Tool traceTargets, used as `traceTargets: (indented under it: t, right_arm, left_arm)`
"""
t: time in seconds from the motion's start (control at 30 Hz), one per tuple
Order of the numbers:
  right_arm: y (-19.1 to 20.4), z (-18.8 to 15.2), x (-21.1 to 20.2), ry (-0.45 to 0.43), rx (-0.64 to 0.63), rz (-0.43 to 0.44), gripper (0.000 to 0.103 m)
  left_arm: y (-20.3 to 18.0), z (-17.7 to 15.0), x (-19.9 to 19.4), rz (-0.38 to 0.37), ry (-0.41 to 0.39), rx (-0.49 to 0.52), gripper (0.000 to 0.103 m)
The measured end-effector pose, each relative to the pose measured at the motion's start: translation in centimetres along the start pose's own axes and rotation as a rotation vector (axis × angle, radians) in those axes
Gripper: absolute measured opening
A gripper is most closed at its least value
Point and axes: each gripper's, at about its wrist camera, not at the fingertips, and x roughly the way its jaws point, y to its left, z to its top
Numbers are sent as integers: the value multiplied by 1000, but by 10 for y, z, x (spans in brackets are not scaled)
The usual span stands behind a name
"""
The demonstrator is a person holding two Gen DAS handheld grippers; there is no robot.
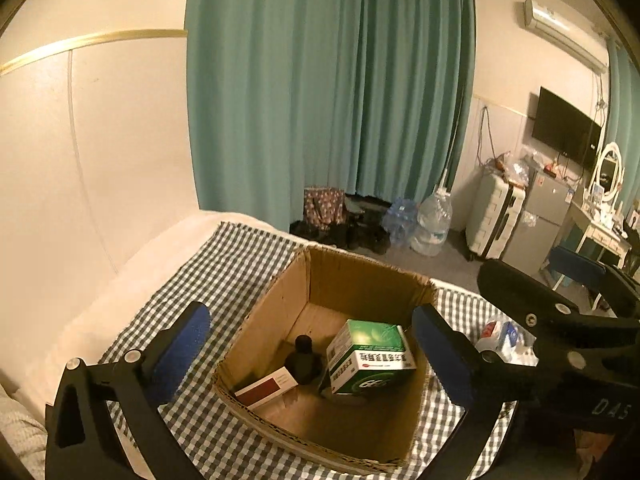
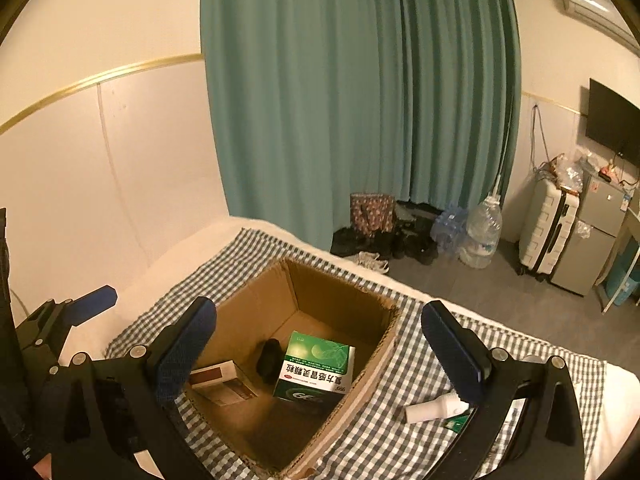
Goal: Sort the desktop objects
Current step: 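Withdraw both tools from the cardboard box toward the remaining items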
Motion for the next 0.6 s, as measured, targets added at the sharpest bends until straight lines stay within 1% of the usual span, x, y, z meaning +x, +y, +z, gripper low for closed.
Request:
traceTargets:
  t: [0.2, 0.43, 0.57, 0.6]
  right_arm:
    - [-13, 3, -32, -38, 13, -32, 103]
    - [-41, 1, -66, -71, 59, -62, 103]
    - [-56, -4, -85, -80, 64, -93, 103]
    - [-60, -4, -90, -82, 61, -90, 103]
  left_arm:
    - [-14, 5, -23, -2, -32, 24, 103]
    - [-35, 8, -49, -11, -67, 38, 103]
    - [-50, 7, -60, -19, -86, 48, 103]
    - [-55, 6, -63, -22, -93, 50, 103]
